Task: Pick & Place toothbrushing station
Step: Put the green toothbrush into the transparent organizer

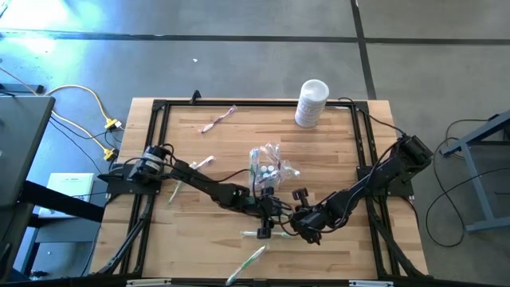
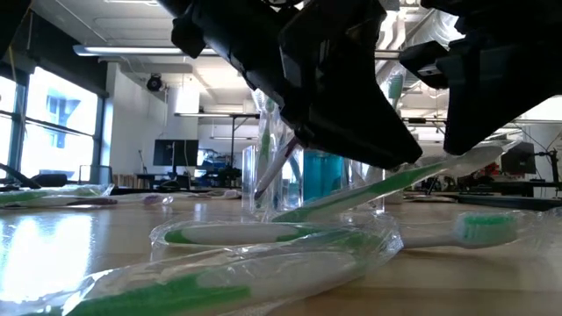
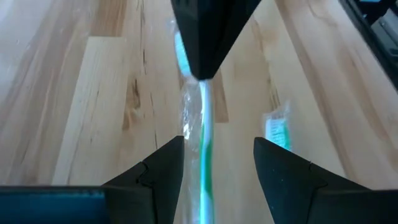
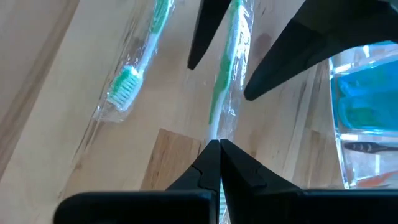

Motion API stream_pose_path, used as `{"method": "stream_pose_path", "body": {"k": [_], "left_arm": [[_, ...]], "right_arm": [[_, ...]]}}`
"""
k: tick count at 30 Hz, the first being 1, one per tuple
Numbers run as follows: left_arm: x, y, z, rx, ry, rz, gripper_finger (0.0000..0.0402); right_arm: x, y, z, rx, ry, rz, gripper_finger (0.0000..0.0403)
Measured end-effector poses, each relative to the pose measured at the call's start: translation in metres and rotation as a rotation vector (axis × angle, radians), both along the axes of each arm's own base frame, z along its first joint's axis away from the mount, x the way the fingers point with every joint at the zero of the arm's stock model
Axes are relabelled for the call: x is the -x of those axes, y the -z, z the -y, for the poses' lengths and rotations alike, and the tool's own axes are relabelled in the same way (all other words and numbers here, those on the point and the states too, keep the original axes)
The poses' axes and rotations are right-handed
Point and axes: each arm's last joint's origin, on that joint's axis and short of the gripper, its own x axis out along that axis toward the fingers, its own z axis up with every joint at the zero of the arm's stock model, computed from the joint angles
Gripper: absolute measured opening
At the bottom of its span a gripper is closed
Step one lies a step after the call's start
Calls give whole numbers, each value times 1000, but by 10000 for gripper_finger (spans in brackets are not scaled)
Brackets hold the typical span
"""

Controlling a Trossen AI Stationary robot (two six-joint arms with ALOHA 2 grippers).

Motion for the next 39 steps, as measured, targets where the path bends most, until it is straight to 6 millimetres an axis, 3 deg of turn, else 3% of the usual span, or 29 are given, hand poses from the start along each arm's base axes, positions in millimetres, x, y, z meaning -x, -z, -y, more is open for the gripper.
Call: {"method": "stream_pose_path", "body": {"k": [22, 39], "left_arm": [[0, 0, 0, 12, -9, -8, 187], [1, 0, 0, 24, -4, -13, 187]], "right_arm": [[-4, -3, -3, 76, -47, 86, 2], [3, -14, -19, 220, -123, 227, 2]]}}
